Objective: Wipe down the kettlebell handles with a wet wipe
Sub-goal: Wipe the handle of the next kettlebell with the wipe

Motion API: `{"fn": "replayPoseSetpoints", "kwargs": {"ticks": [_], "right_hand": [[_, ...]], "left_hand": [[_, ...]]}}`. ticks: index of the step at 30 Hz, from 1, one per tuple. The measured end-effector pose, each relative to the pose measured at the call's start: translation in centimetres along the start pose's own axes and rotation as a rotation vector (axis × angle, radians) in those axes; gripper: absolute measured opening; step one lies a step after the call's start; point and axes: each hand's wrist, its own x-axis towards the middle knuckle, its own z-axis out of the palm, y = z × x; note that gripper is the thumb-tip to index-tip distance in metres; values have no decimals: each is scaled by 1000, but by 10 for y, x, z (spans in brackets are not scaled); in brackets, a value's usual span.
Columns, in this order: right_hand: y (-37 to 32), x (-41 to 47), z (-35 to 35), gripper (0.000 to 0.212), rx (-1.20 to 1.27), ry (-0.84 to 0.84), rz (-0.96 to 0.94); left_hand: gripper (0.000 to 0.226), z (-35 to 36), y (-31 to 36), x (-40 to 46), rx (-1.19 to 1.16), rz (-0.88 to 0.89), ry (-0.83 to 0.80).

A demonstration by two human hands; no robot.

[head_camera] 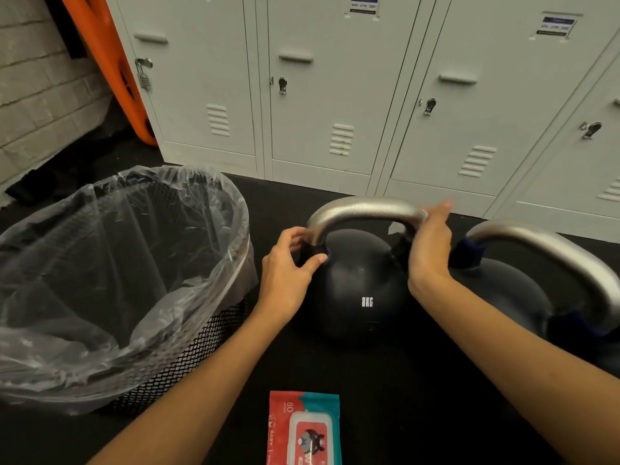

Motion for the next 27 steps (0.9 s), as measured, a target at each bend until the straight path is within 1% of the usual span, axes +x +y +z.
{"fn": "replayPoseSetpoints", "kwargs": {"ticks": [2,4,5,6,8,9,11,14,16,18,19,21,25,27], "right_hand": [[-5,-10,4,55,-116,-36,-267],[-2,-16,5,41,-251,-117,-529],[2,-14,5,37,-284,-135,-598],[5,-12,5,35,-283,-136,-623],[8,-10,3,35,-217,-97,-568],[9,-10,2,36,-171,-61,-491],[13,-9,0,37,-53,-4,-257],[20,-1,-4,43,188,-17,182],[20,0,-7,38,249,-5,363],[14,2,-8,38,260,33,413],[9,4,-7,36,247,38,403],[1,9,-5,30,182,13,344],[-9,16,-3,37,47,-50,124],[-4,15,-5,38,69,-49,113]], "left_hand": [[52,1,-1,0,-3,0,-3],[52,1,-2,1,-7,3,-2],[51,1,-2,1,-9,4,-1],[51,1,-2,0,-10,3,0],[50,1,-3,0,-12,3,-1],[50,1,-3,0,-14,3,-2],[50,1,-2,0,-20,6,-4],[49,2,-2,0,-26,1,-1],[49,2,-3,0,-29,-1,1],[50,2,-3,0,-34,0,4],[50,2,-3,0,-36,1,4],[49,2,-3,0,-38,2,2],[48,2,-4,0,-47,5,-5],[47,2,-4,-1,-55,4,-5]]}}
